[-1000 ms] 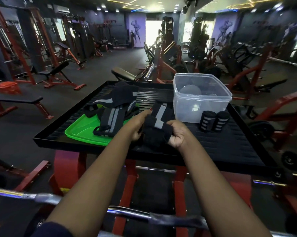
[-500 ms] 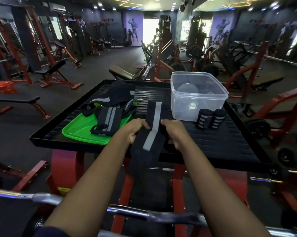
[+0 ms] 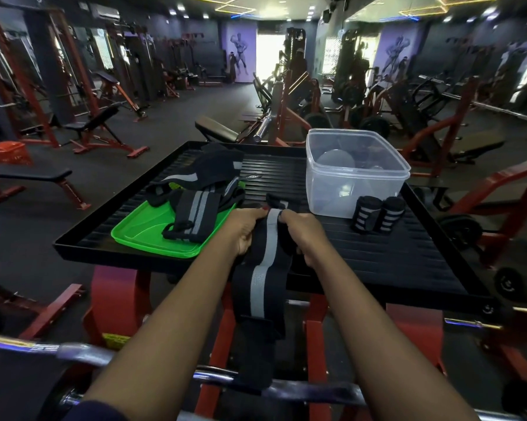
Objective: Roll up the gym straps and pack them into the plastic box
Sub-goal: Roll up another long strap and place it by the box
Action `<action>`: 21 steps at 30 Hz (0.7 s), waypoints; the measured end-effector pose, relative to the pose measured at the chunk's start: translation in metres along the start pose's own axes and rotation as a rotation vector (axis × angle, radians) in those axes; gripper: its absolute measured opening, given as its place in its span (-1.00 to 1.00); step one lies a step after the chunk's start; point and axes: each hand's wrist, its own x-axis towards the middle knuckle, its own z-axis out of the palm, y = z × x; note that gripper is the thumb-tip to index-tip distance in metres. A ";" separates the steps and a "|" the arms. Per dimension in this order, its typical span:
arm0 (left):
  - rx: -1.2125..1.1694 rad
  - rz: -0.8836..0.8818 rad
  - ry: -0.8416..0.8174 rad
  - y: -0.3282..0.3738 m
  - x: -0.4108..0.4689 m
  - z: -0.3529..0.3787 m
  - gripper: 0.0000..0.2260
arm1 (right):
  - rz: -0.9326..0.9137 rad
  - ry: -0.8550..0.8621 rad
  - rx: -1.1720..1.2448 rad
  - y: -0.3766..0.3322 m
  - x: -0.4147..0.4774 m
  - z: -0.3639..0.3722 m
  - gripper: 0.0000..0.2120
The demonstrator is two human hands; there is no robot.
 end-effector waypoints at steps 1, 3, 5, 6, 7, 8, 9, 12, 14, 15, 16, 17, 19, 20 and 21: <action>-0.004 0.011 -0.006 -0.001 0.001 0.000 -0.89 | -0.005 0.025 -0.011 0.001 0.001 0.001 -0.71; -0.011 0.013 -0.044 -0.001 0.001 -0.002 -0.88 | -0.004 0.070 0.007 -0.001 0.003 0.001 -0.60; -0.008 -0.012 -0.057 -0.001 0.000 -0.005 -0.84 | 0.013 0.121 0.017 -0.001 0.009 0.000 -0.57; -0.007 -0.036 -0.064 -0.001 -0.001 -0.006 -0.83 | 0.012 0.140 0.008 -0.002 0.010 0.000 -0.59; -0.010 -0.062 -0.077 0.000 -0.002 -0.007 -0.82 | 0.006 0.140 0.005 -0.002 0.011 0.001 -0.64; -0.015 -0.076 -0.098 0.001 -0.004 -0.007 -0.79 | 0.001 0.134 0.020 -0.003 0.014 0.002 -0.72; -0.026 -0.076 -0.116 0.001 -0.005 -0.007 -0.75 | 0.006 0.123 0.056 -0.005 0.018 0.003 -0.82; -0.051 -0.052 -0.106 0.000 -0.005 -0.004 -0.71 | 0.061 0.055 0.212 -0.014 0.021 0.006 -0.83; -0.030 -0.052 -0.063 -0.001 -0.004 -0.004 -0.77 | 0.037 0.029 0.193 -0.017 0.019 0.007 -0.79; 0.003 -0.060 -0.028 -0.002 -0.003 -0.004 -0.80 | 0.016 0.039 0.146 -0.016 0.020 0.008 -0.79; 0.048 -0.062 0.019 -0.003 0.000 -0.004 -0.84 | -0.007 0.053 0.096 -0.014 0.019 0.009 -0.79; 0.101 -0.046 0.062 -0.003 0.000 -0.004 -0.89 | -0.021 0.060 0.056 -0.011 0.019 0.011 -0.78; 0.192 0.036 0.101 -0.004 0.002 -0.004 -0.92 | -0.010 0.062 0.012 -0.007 0.021 0.013 -0.73; 0.222 0.097 0.100 -0.004 0.003 -0.003 -0.91 | 0.016 0.061 0.003 -0.005 0.022 0.014 -0.62; 0.244 0.168 0.094 -0.004 0.004 -0.002 -0.88 | 0.038 0.063 0.003 -0.004 0.025 0.014 -0.50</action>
